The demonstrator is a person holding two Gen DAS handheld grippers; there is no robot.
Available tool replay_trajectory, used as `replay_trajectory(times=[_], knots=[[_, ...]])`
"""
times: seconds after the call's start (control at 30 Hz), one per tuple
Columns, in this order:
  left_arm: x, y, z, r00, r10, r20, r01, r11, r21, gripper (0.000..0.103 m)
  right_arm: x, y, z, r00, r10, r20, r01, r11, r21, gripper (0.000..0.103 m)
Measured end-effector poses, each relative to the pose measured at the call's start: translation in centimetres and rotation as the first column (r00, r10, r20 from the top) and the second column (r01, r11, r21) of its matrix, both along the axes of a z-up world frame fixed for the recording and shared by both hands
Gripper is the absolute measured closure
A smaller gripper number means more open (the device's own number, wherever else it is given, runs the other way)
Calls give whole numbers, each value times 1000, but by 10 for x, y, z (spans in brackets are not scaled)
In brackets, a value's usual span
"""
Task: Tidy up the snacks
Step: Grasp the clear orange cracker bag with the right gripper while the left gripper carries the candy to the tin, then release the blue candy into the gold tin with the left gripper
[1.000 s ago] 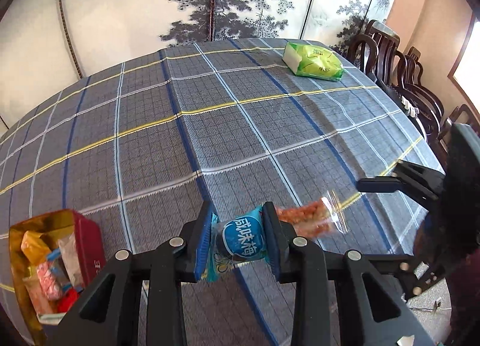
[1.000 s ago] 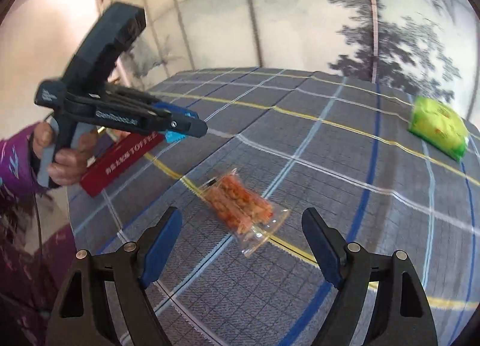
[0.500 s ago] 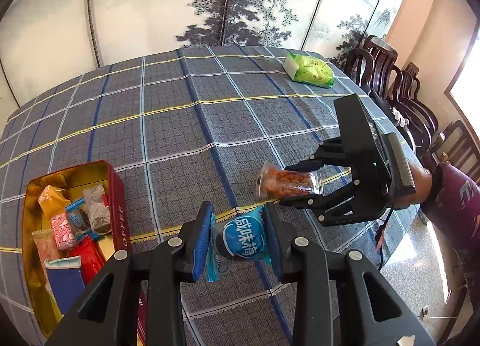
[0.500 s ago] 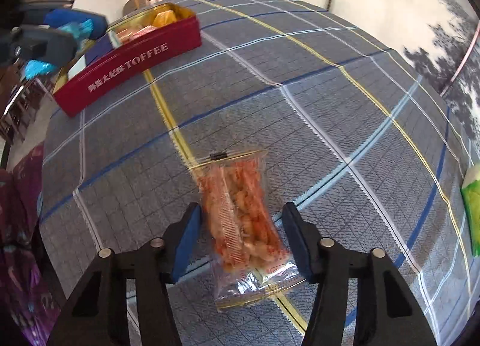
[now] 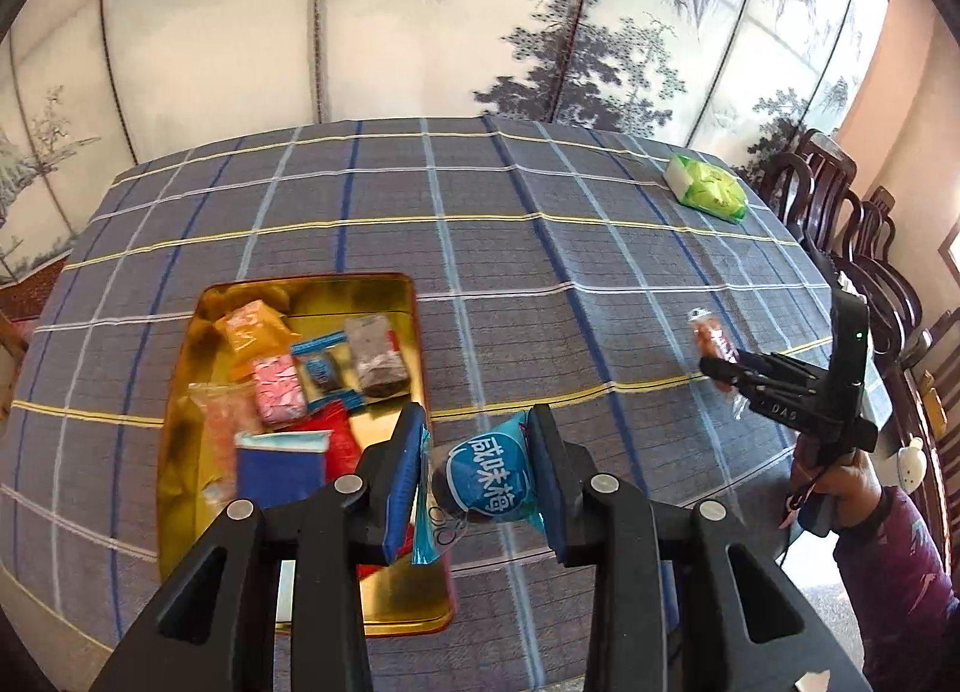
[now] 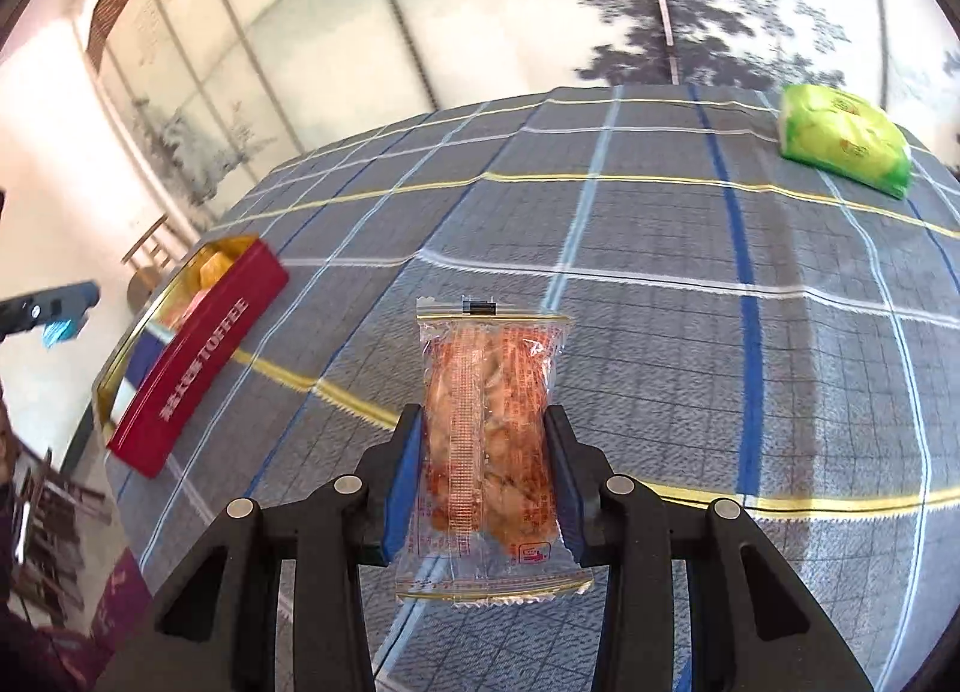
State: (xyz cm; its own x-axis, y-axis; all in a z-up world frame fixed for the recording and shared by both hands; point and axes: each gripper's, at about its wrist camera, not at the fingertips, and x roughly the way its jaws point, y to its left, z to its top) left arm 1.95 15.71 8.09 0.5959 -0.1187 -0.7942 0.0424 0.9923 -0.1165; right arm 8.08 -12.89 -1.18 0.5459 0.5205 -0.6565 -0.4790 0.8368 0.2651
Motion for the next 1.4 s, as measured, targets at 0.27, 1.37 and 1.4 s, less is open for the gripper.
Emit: replay_trajectory(times=[0.27,1.37,1.4], knots=[[-25,55,-18,994,106,7,-106,993,58,71,10,-2,-6,994,-111,-6,110,994,-4,63],[21,27,-55,997,14,76,-25,987,158,69,13,-15,6,987,-160,-30,160,987,-8,62],[22,27,-56,997,12,75,-24,987,160,69,13,-14,6,987,-160,-30,160,987,-8,62]])
